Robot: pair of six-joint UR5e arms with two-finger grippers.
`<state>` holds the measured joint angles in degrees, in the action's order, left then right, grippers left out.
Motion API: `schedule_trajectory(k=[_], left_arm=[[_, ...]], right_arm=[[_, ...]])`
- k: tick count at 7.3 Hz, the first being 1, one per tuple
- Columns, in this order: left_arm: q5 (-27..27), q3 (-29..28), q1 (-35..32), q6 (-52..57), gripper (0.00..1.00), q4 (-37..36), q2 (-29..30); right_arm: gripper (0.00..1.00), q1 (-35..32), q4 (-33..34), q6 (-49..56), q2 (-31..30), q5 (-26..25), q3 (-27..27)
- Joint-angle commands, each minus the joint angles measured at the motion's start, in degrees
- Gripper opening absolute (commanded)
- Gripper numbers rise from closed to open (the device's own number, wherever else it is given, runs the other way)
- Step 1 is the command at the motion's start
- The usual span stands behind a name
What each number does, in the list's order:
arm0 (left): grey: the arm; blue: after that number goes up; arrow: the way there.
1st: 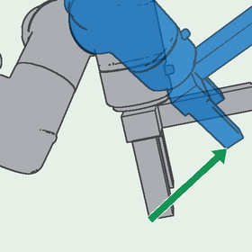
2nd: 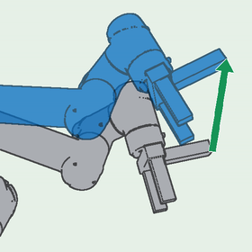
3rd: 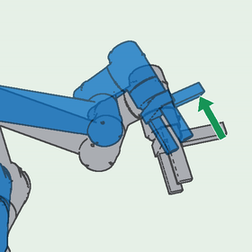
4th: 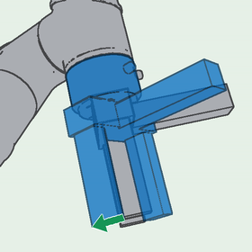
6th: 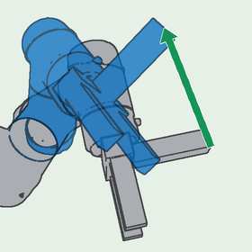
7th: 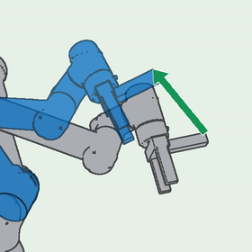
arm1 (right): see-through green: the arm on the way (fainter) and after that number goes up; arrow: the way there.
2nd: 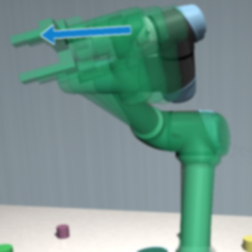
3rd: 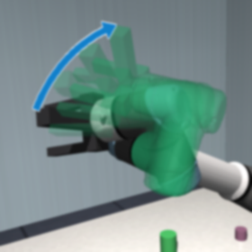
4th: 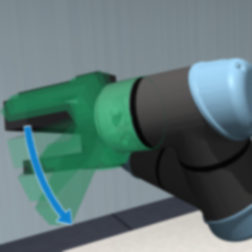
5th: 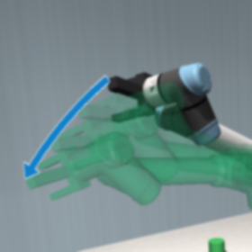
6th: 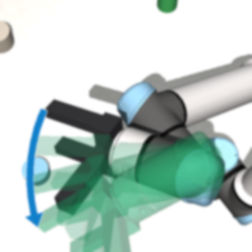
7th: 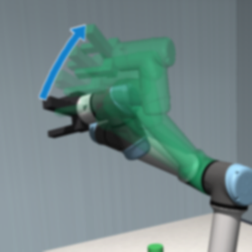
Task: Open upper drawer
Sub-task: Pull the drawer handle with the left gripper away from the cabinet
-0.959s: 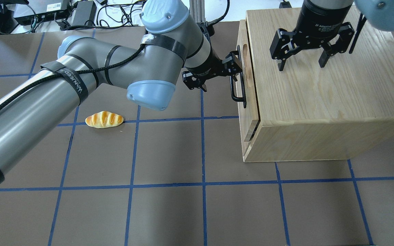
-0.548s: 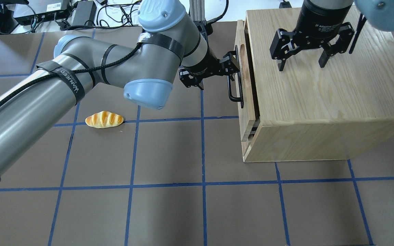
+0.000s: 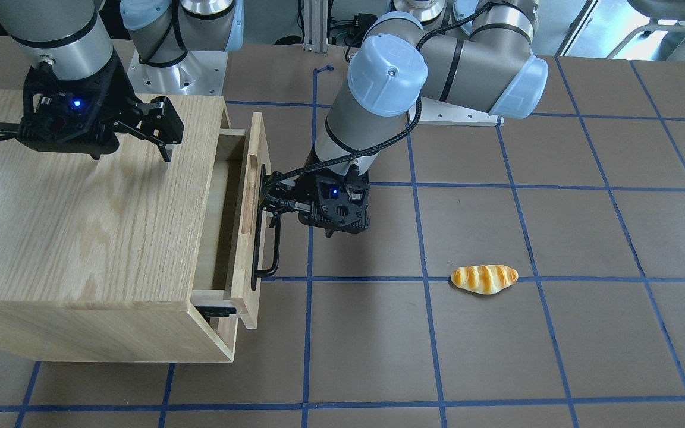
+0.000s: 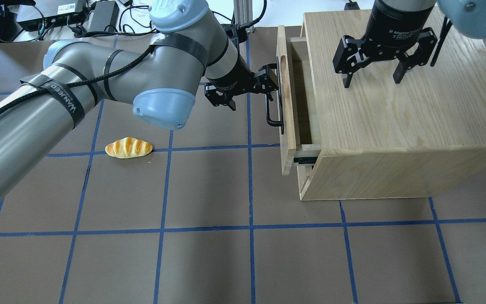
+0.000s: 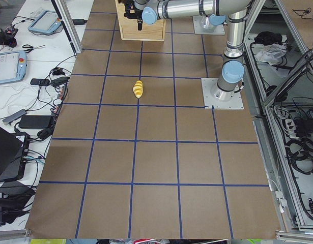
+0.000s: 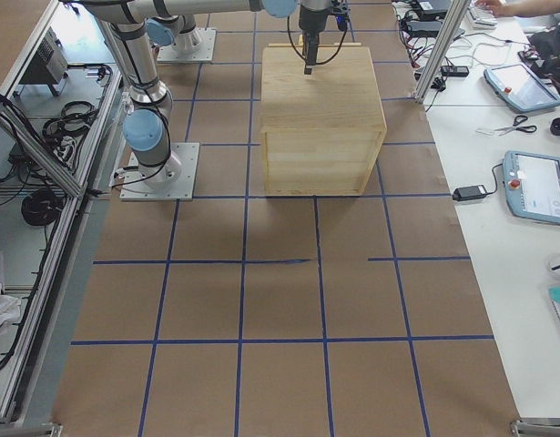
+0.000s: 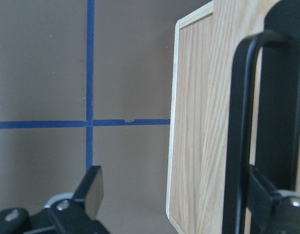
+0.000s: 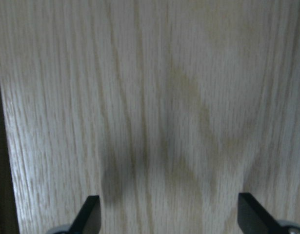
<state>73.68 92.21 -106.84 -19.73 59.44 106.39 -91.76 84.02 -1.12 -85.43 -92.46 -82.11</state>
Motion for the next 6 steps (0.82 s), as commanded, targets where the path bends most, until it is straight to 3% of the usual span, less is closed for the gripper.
schedule_trajectory(k=[1, 6], left_arm=[[0.06, 1.74, 0.93, 2.14, 1.00, -0.03, -1.36], [-0.38, 5.78, 6.99, 10.22, 1.00, 1.90, -6.37]], right_arm=[[1.00, 0.00, 0.00, -0.02, 0.00, 0.00, 0.02], [1.00, 0.00, 0.00, -0.02, 0.00, 0.00, 0.02]])
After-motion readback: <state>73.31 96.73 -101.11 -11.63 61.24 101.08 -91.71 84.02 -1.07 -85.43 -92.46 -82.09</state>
